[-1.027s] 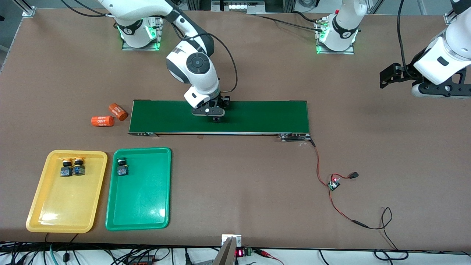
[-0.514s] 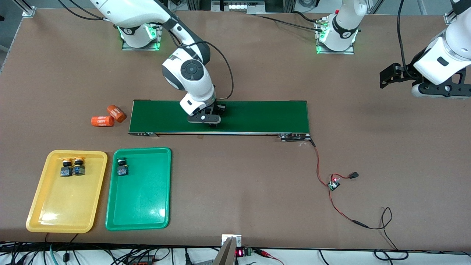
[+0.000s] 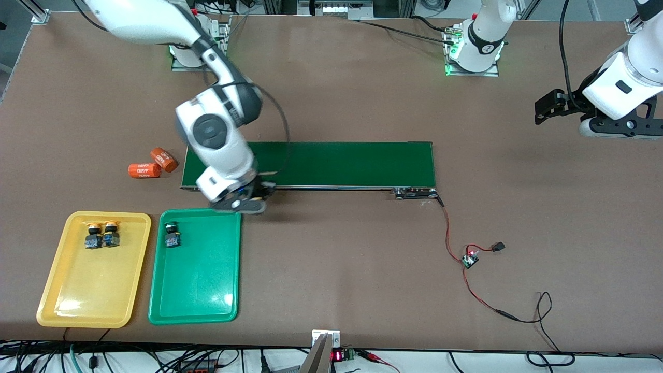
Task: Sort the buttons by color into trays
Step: 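Lower the button into the green tray and open the right gripper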
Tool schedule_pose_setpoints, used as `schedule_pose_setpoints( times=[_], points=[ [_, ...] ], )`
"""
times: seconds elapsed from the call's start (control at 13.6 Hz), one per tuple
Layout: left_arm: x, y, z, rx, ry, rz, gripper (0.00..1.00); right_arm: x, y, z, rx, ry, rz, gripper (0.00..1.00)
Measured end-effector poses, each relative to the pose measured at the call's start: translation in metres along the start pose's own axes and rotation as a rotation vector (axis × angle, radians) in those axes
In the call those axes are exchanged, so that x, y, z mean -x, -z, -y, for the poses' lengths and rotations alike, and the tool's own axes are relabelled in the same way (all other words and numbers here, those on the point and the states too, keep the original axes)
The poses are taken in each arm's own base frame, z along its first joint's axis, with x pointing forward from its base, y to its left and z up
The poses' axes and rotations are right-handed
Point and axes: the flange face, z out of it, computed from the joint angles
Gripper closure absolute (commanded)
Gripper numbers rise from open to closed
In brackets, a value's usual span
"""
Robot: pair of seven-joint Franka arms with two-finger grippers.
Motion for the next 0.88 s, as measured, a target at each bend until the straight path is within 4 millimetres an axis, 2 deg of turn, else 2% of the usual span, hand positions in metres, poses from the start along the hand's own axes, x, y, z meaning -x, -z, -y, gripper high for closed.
schedule_pose_setpoints(
  times=[0.15, 0.29, 0.59, 0.73, 0.81, 0.88],
  points=[
    [0.000, 0.000, 0.000, 0.000, 0.000, 0.000, 0.00, -0.026, -0.010, -0.059, 0.035, 0.031, -0.002, 0.99],
    [0.000, 0.000, 0.000, 0.000, 0.000, 0.000, 0.00, -0.043, -0.025, -0.099, 0.050, 0.054, -0.010, 0.98],
    [0.000, 0.000, 0.000, 0.000, 0.000, 0.000, 0.00, -0.061, -0.072, -0.133, 0.046, 0.074, -0.052, 0.95],
    [0.000, 0.000, 0.000, 0.000, 0.000, 0.000, 0.00, -0.064, -0.100, -0.148, 0.052, 0.086, -0.059, 0.83],
    [0.000, 0.000, 0.000, 0.000, 0.000, 0.000, 0.00, -0.064, -0.111, -0.152, 0.053, 0.086, -0.062, 0.54],
    [0.000, 0.000, 0.000, 0.000, 0.000, 0.001, 0.00, -0.064, -0.117, -0.153, 0.053, 0.085, -0.062, 0.08]
  ],
)
